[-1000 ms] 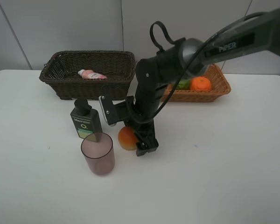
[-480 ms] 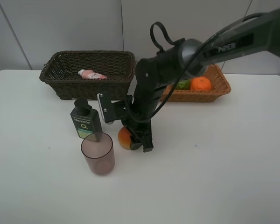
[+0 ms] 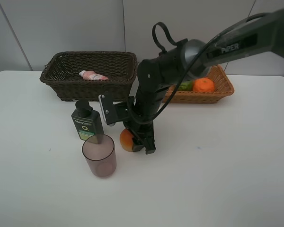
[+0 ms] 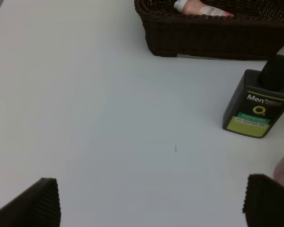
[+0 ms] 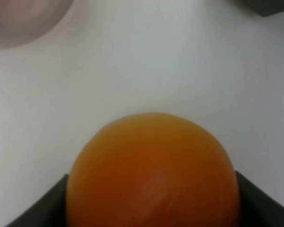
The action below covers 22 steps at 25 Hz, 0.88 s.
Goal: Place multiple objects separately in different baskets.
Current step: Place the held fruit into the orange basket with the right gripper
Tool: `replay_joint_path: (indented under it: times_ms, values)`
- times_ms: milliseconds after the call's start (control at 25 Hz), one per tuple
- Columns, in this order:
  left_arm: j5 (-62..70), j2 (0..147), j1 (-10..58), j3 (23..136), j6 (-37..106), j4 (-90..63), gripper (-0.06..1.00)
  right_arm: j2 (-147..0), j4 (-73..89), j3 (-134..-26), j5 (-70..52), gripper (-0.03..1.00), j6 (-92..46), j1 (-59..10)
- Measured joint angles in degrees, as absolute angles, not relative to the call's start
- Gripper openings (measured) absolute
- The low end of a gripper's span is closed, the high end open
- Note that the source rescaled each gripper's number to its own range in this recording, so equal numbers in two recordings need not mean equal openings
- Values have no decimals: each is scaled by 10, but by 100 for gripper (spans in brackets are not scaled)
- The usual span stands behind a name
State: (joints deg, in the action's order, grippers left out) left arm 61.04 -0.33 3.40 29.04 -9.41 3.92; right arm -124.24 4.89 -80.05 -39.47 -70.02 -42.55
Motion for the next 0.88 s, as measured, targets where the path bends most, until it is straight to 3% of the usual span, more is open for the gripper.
replay_joint_path:
  times_ms: [480,640,880]
  values:
    - [610,-3,34,290,-94,39,100,-1238,67,-800,-411,47,-657,-426]
    - [610,-3,34,290,-94,39,100,-1217,68,-821,-431,47,-551,-420]
    - [610,-3,34,290,-94,39,100,-1208,40,-939,-512,47,-342,-399]
